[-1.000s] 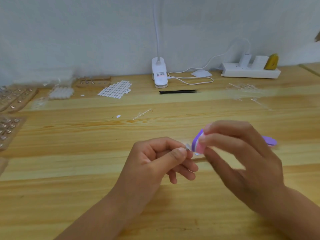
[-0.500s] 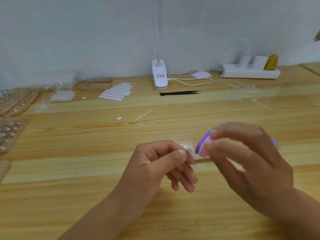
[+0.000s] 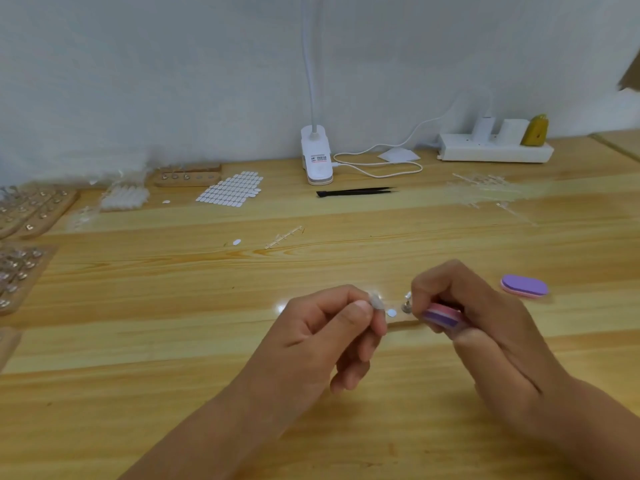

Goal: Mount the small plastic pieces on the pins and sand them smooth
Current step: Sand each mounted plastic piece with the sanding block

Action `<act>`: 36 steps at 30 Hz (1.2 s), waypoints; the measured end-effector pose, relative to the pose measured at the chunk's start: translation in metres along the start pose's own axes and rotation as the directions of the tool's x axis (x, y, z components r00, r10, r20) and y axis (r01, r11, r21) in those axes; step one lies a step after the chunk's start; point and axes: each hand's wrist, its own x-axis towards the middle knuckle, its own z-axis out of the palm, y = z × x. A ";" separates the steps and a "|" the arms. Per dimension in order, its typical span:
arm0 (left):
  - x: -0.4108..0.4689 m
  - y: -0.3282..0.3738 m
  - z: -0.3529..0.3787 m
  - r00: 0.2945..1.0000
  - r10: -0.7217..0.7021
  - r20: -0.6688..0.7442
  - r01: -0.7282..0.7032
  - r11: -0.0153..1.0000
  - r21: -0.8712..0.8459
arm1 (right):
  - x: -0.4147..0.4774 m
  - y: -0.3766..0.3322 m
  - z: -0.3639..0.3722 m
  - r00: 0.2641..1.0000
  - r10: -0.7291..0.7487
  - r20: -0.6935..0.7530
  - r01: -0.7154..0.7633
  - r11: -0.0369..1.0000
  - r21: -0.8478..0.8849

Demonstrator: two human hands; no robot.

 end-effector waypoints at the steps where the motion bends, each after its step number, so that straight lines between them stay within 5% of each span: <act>1: 0.000 0.000 0.000 1.000 0.001 0.019 -0.001 1.000 0.001 | 0.001 -0.001 0.000 1.000 0.015 0.018 -0.015 1.000 0.009; 13: -0.001 -0.008 -0.009 0.989 0.136 0.059 -0.145 0.971 0.191 | 0.011 0.001 0.001 0.988 0.151 0.014 -0.152 0.981 0.123; 16: -0.002 -0.011 -0.011 0.965 0.227 -0.134 -0.162 0.912 0.376 | 0.014 0.007 -0.005 0.979 0.196 -0.047 -0.189 0.974 0.125; 20: 0.000 -0.009 -0.019 0.871 0.378 -0.315 -0.058 0.715 0.696 | 0.019 0.019 -0.009 0.959 0.277 -0.068 -0.277 0.961 0.010; 27: 0.002 -0.015 -0.018 0.946 0.252 -0.206 0.082 0.427 0.900 | 0.018 0.025 -0.004 0.958 0.288 -0.007 -0.278 0.920 -0.276; 36: 0.006 -0.017 -0.021 0.961 0.195 -0.198 0.095 0.440 0.893 | 0.016 0.023 -0.009 0.942 0.334 0.026 -0.305 0.886 -0.348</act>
